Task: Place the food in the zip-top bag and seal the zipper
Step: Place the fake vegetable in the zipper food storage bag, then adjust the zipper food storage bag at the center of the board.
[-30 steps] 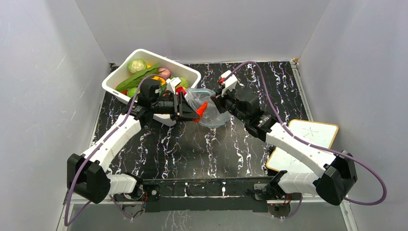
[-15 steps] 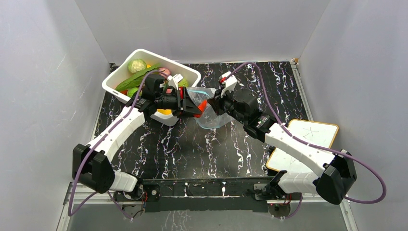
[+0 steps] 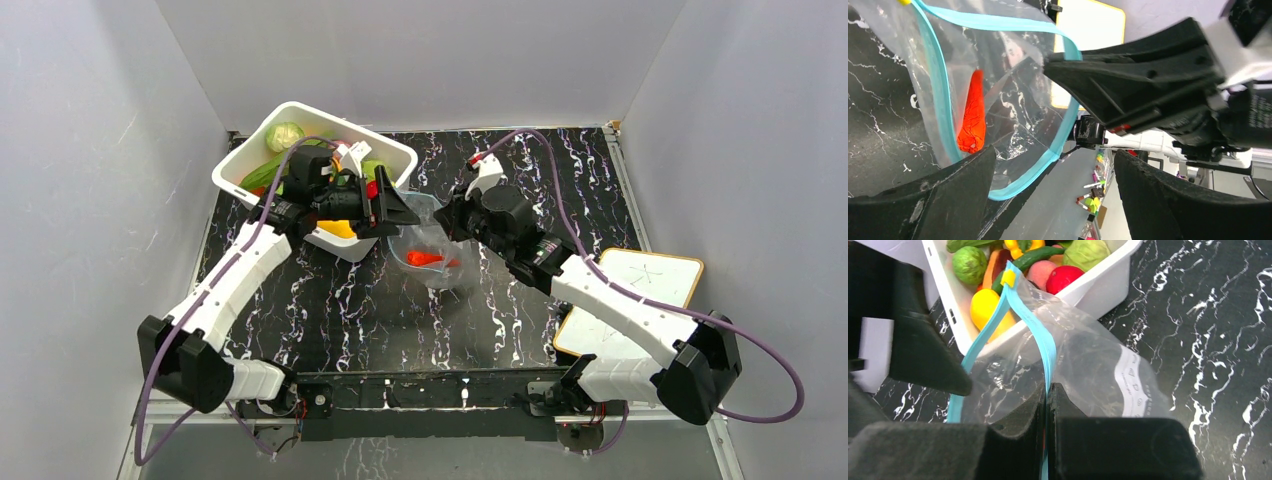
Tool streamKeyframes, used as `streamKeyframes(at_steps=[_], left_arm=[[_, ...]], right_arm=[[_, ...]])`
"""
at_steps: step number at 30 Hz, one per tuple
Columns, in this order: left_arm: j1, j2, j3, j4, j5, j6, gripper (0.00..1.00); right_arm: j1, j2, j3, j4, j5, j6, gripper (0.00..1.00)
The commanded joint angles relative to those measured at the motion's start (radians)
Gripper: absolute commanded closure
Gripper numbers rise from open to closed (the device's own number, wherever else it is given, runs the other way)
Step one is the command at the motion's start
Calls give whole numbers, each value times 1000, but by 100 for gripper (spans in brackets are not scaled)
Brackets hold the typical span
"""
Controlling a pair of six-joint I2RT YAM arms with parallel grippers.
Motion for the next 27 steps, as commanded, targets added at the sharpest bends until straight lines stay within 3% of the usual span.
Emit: streamKeyframes(at_steps=[1,10,14,18,20,24,27], left_arm=[[5,-83,81,-65,-17,22,14],[5,-123,141,-244,-259,147,18],[5,-110,103,-249,-285,168,22],[5,-76,56,-186,-218,159,29],[5,-60,29,-139,-177,139,39],[5,-46,-14,-57,-117,94,79],[4,-66,-19,5,-80,50,100]], right_arm=[[4,-33,65,-27,82,76,100],[4,-91,54,-30,137,140,100],[4,-104,48,-8,122,185,100],[4,-114,30,29,110,215,100],[3,-114,23,40,104,225,100],[4,-110,7,41,94,231,100],[4,-93,-10,6,119,171,100]])
